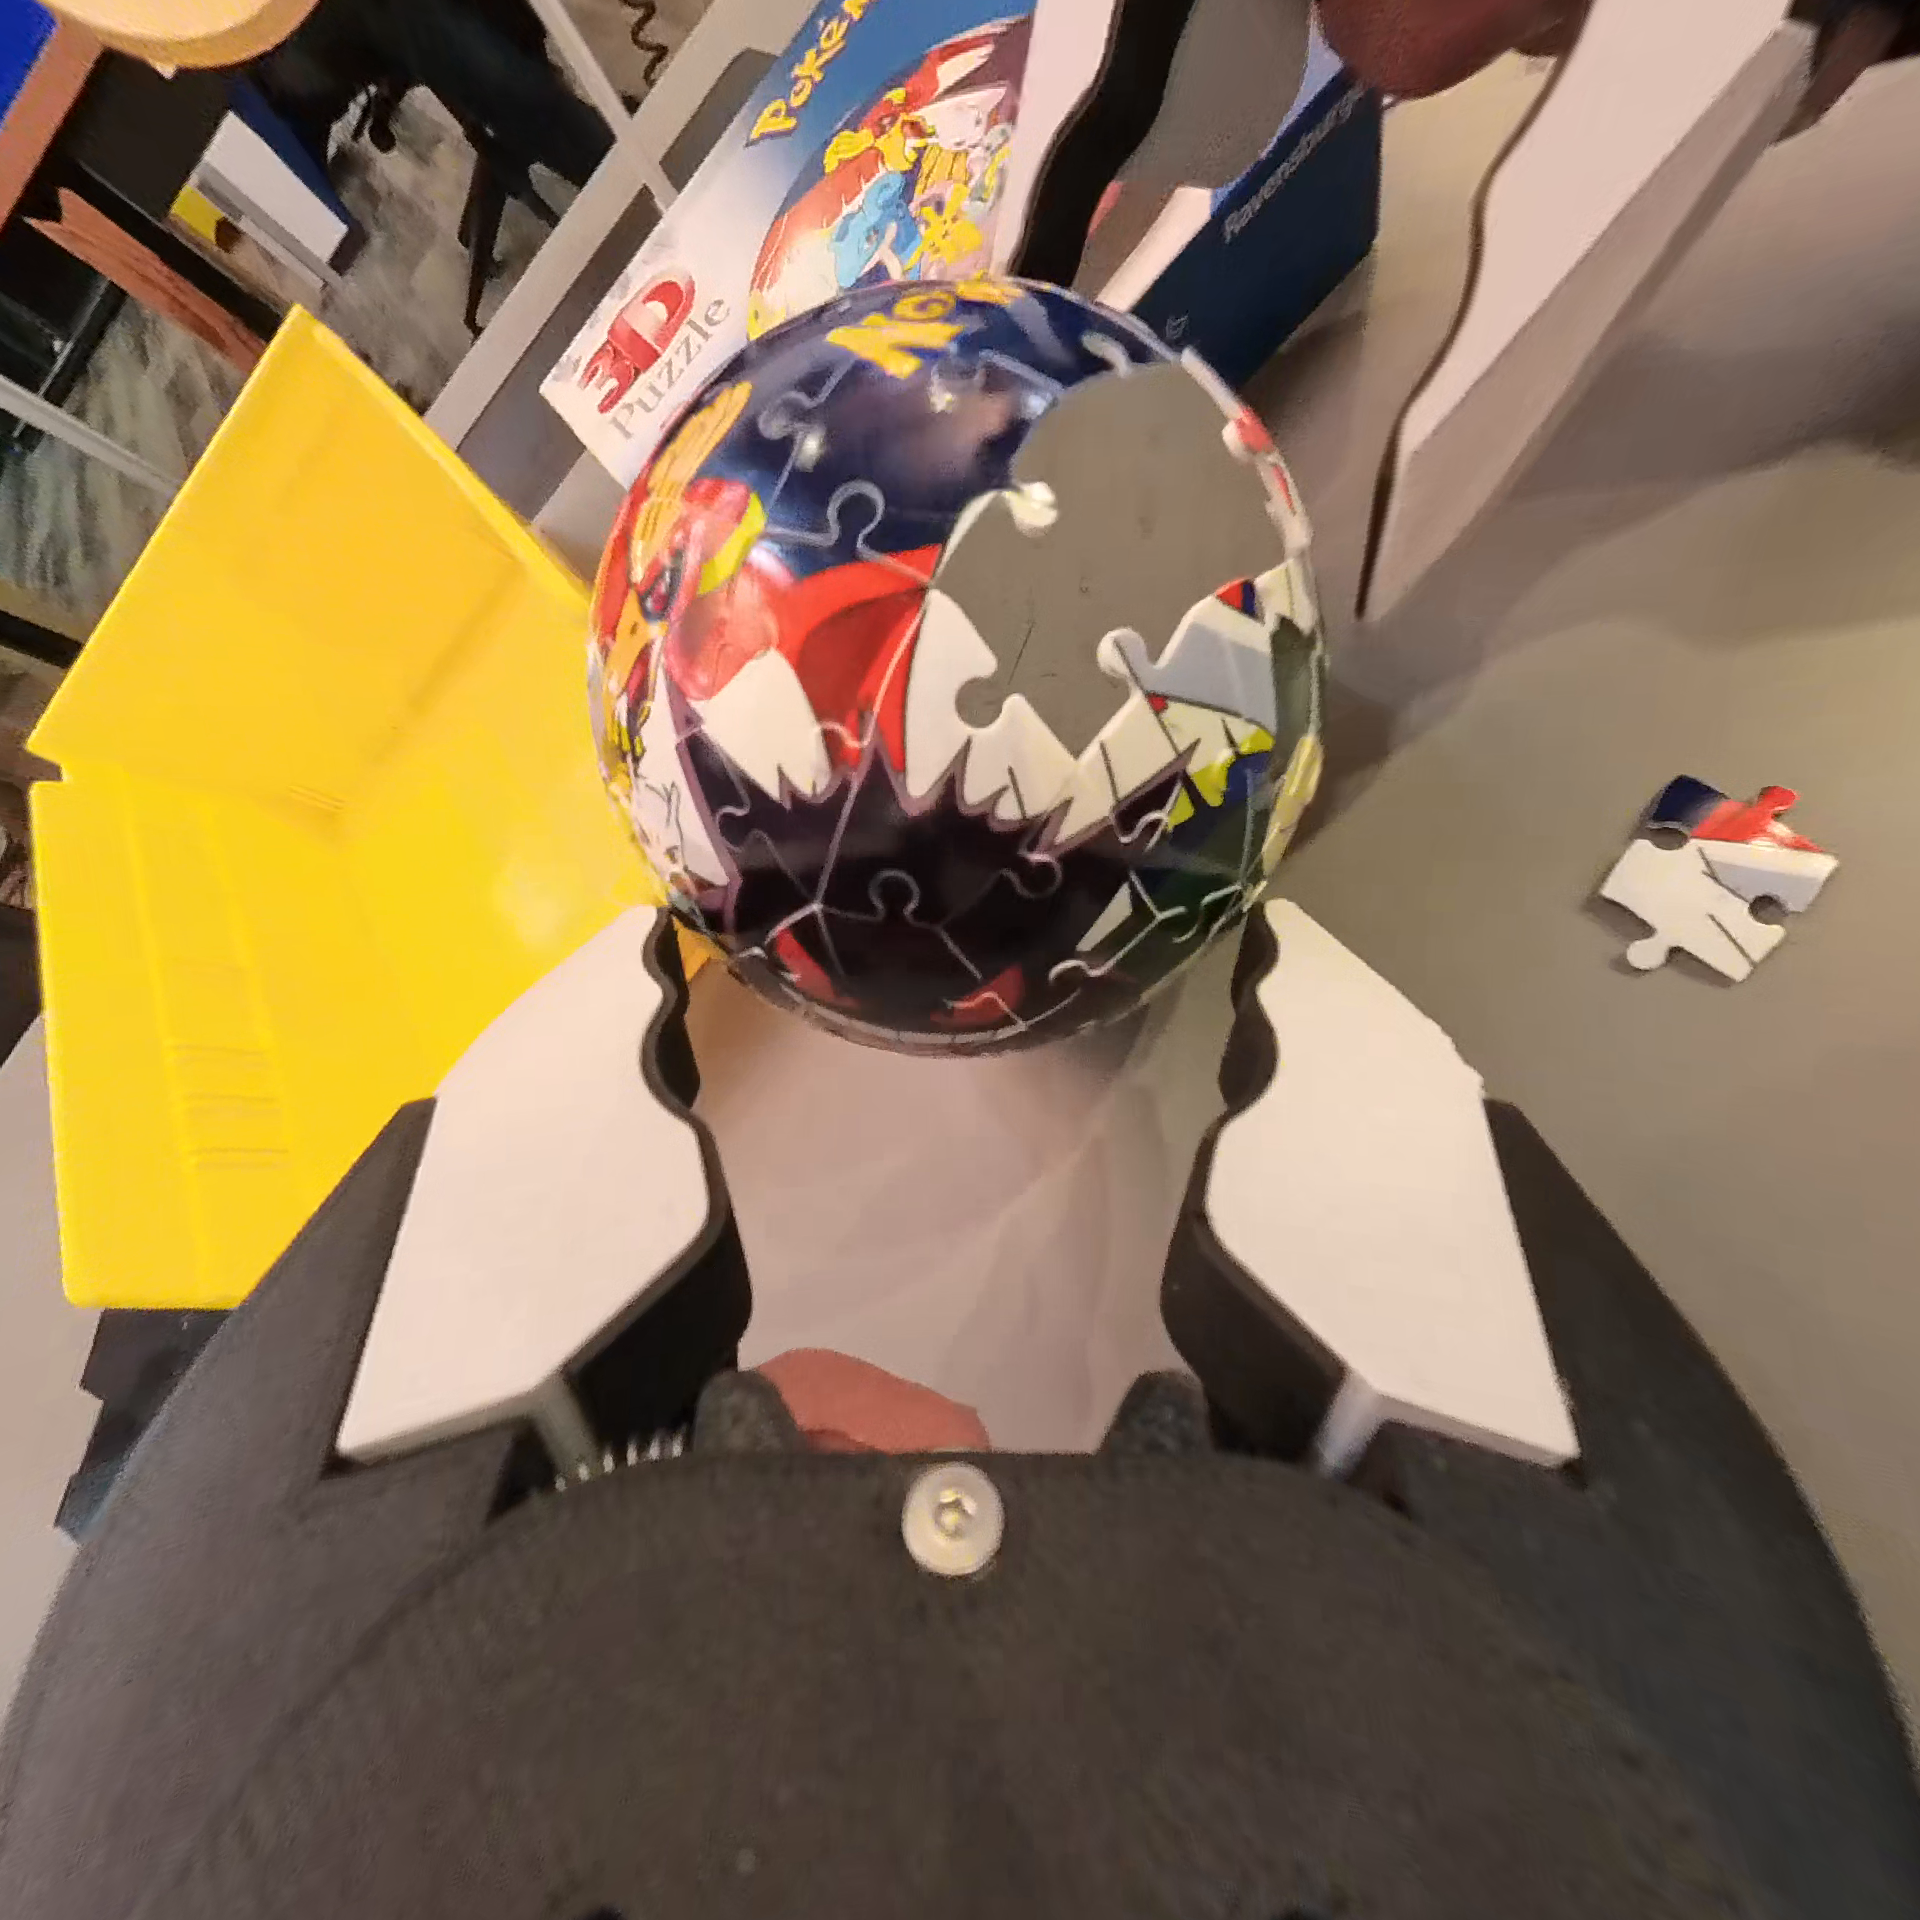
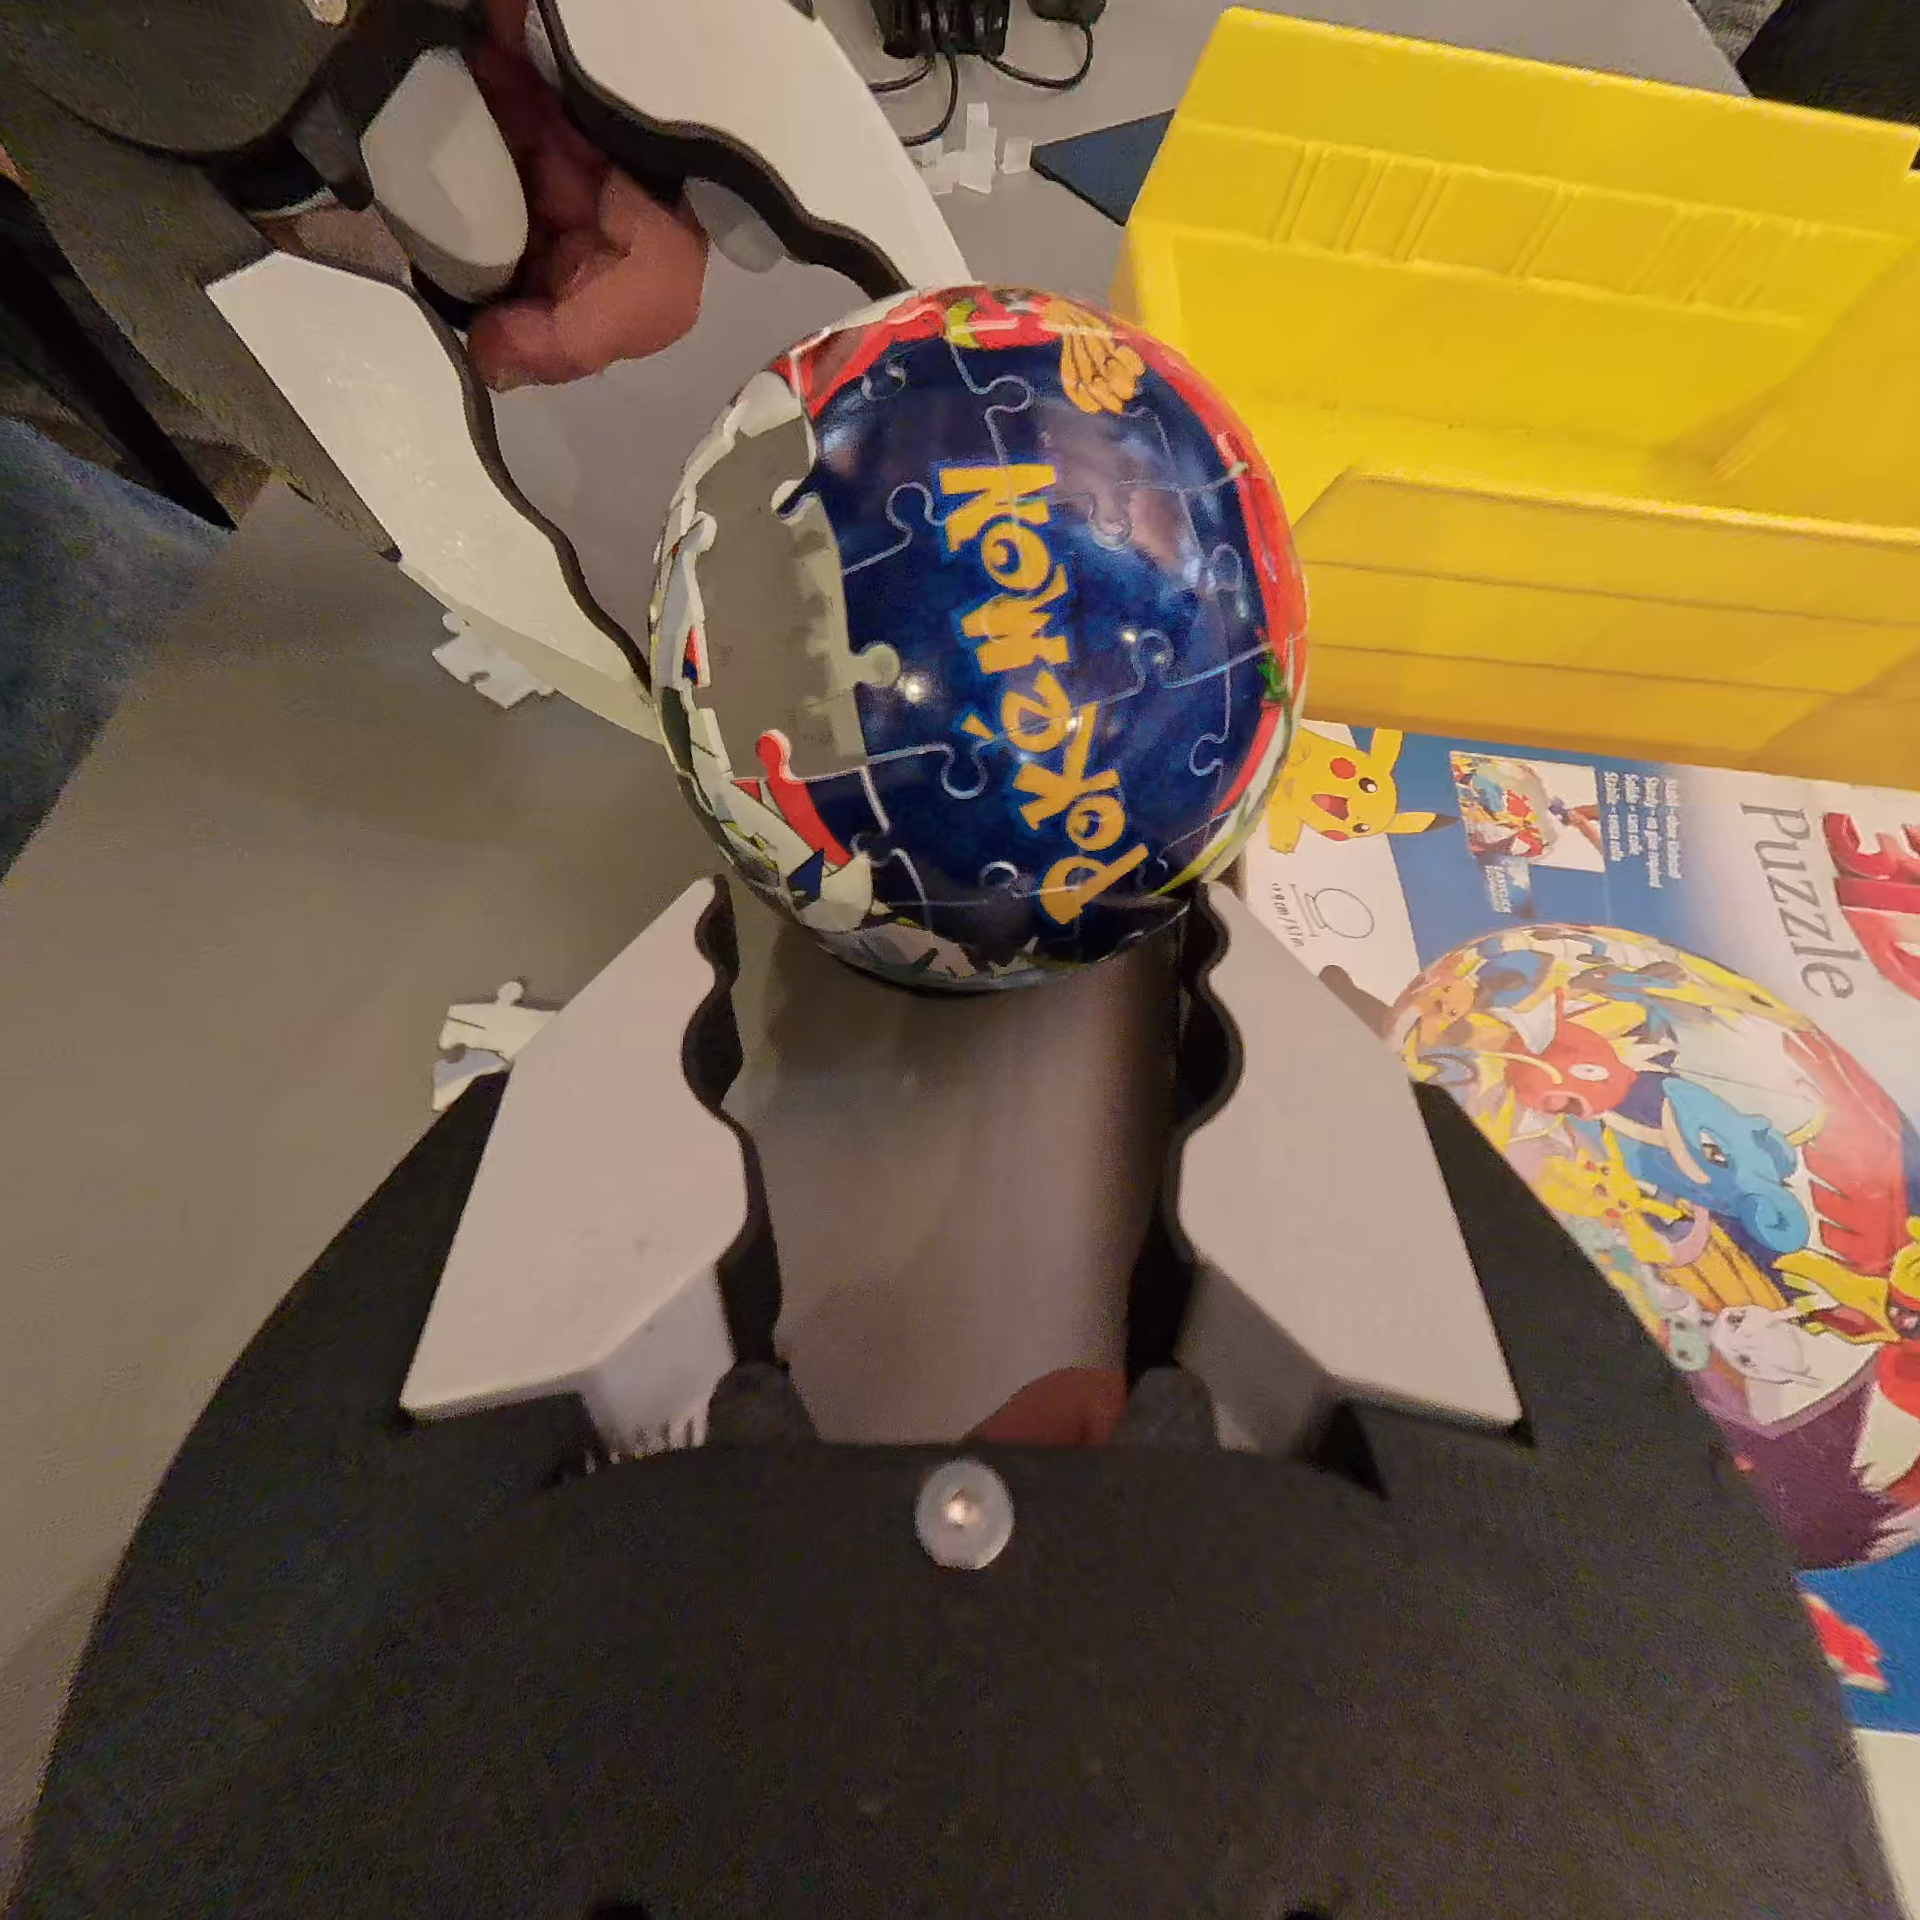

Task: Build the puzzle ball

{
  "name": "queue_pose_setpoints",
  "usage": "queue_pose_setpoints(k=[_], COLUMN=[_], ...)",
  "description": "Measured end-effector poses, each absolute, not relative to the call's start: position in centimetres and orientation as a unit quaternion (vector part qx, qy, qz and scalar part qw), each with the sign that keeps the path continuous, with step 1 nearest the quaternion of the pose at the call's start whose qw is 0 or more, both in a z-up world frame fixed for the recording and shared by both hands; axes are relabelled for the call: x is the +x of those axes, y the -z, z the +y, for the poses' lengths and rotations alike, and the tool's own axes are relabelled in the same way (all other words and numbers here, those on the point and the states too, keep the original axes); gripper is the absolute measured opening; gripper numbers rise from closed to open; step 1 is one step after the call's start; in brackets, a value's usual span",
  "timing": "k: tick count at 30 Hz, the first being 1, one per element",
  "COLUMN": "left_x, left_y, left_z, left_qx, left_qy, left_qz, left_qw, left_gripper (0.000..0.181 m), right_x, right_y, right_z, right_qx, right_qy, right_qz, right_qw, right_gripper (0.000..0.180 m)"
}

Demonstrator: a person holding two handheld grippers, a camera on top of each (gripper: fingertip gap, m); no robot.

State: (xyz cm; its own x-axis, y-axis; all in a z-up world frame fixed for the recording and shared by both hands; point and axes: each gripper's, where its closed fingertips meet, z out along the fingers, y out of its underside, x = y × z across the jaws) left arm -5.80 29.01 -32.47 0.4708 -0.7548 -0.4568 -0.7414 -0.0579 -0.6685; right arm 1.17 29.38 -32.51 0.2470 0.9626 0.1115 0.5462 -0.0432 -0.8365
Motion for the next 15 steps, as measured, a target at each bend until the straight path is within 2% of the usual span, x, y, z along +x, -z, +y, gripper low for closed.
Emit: queue_pose_setpoints(k=[6,15], left_x=[-5.5,-5.1], left_y=[32.2,31.9], left_z=[28.3,26.3], left_qx=[-0.708,-0.684], left_qy=[0.062,0.215], left_qz=[0.555,0.627], left_qw=[0.432,0.305], left_gripper=[0.099,0.100], right_x=[1.6,2.1], right_y=[32.4,31.7], right_z=[27.6,22.9], right_qx=[-0.711,-0.765], right_qy=[-0.279,-0.334], right_qz=[-0.526,-0.458], right_qw=[0.375,0.305], right_gripper=[0.085,0.086])
